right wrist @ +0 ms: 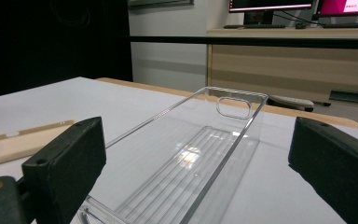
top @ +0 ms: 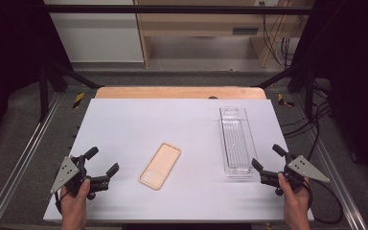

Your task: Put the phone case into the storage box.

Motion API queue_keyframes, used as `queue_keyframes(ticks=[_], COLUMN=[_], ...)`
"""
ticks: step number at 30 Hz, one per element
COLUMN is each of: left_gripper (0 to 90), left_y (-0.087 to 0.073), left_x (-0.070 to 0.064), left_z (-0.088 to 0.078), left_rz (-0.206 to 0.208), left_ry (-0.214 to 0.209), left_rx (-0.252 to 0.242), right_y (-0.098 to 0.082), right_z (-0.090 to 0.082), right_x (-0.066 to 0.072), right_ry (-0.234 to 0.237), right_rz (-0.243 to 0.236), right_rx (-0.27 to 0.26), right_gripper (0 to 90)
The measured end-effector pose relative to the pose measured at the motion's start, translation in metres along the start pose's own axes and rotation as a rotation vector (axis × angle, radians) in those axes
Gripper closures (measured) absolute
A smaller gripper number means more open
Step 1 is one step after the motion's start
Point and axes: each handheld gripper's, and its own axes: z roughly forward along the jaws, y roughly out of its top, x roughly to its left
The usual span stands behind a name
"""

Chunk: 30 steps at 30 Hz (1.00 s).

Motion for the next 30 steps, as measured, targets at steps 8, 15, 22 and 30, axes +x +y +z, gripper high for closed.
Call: queue_keyframes(ticks=[8, 15, 22, 30], left_gripper=[1.3, 1.4, 1.4, 2.1], left_y=[0.004, 0.012, 0.035, 0.031], left_x=[-0.018, -0.039, -0.052, -0.073], left_z=[0.01, 0.025, 0.04, 0.079], left_rz=[0.04, 0.053, 0.079, 0.099], left_ry=[-0.007, -0.063, -0.088, -0.129], left_rx=[0.05, 0.086, 0.106, 0.211], right_y=[-0.001, -0.001, -0.001, -0.002], right_z=[-0.006, -0.004, -0.006, -0.006], right_x=[-0.001, 0.002, 0.004, 0.006], right_ry=[-0.012, -0.018, -0.026, -0.038], right_rz=[0.009, -0.009, -0.023, -0.031], right_rx=[0.001, 0.013, 0.019, 0.028], right_gripper=[4.1, 3.8, 3.6, 3.6])
